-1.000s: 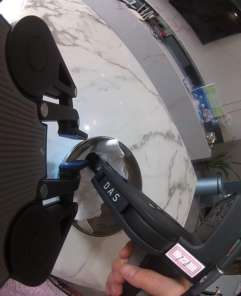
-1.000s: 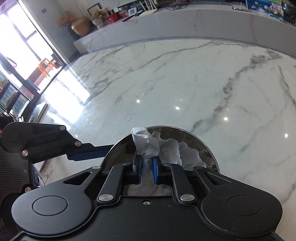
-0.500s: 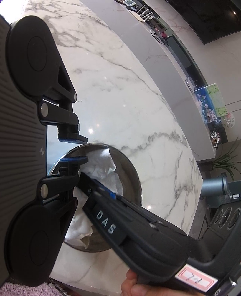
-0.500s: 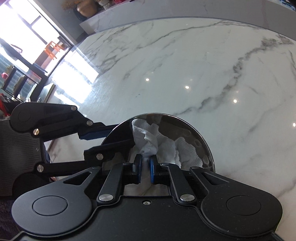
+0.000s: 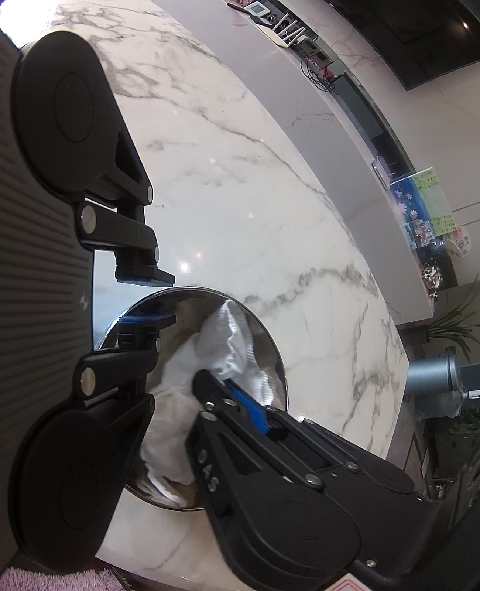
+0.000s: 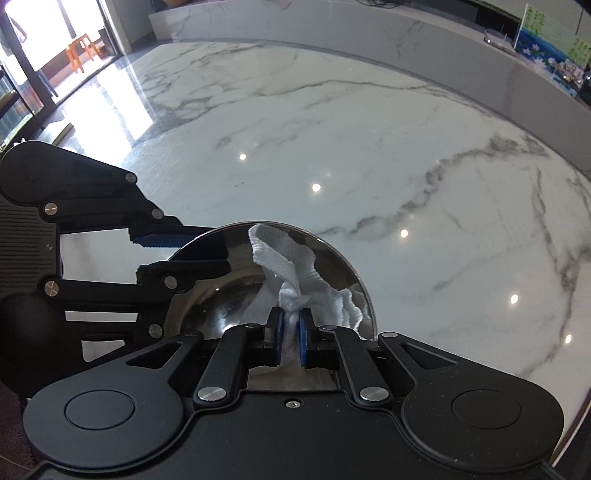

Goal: Clean bowl
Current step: 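Scrub the tissue along the bowl bottom with the right gripper while the left gripper holds the rim, then lift the tissue out of the bowl with the right gripper and move it beside the bowl, then tilt the bowl up by its rim with the left gripper while the right gripper holds the tissue, then lower the tissue onto the table beside the bowl with the right gripper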

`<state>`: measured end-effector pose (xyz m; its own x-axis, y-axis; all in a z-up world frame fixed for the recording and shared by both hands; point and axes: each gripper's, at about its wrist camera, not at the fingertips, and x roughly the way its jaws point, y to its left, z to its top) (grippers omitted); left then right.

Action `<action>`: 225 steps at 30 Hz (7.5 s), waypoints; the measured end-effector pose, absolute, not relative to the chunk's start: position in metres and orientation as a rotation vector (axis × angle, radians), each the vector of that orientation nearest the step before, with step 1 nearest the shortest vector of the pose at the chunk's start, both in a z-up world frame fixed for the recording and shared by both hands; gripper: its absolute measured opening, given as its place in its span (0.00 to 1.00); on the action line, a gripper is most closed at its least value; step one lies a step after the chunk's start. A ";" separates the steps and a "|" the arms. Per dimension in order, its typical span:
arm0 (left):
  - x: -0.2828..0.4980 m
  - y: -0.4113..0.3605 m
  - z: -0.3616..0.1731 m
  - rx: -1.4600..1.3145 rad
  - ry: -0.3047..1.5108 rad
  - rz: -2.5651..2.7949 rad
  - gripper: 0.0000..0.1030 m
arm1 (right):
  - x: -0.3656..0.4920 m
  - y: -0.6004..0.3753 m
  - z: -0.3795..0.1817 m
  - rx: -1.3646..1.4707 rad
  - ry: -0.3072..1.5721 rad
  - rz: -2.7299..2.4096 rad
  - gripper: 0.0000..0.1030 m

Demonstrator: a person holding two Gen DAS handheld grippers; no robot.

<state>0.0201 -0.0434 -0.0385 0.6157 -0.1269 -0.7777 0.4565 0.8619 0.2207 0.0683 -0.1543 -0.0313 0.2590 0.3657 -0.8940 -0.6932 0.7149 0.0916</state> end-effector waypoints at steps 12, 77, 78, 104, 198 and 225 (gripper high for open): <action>0.026 -0.038 -0.037 0.338 0.871 -0.325 0.14 | 0.064 -0.163 -0.021 -0.297 1.057 0.759 0.34; 0.035 -0.040 -0.043 0.310 0.907 -0.300 0.18 | 0.031 -0.166 0.006 -0.538 0.714 0.567 0.13; 0.034 -0.040 -0.042 0.316 0.898 -0.294 0.18 | 0.034 -0.173 0.009 -0.510 0.719 0.561 0.13; -0.011 -0.077 -0.017 0.397 0.734 -0.655 0.32 | 0.040 -0.249 0.002 -0.222 0.852 0.499 0.13; 0.003 -0.007 0.005 0.221 0.705 -0.441 0.24 | 0.069 -0.197 -0.062 -0.043 1.079 0.670 0.15; 0.027 0.039 -0.022 0.105 0.850 -0.267 0.24 | 0.044 -0.206 -0.035 -0.120 0.991 0.657 0.37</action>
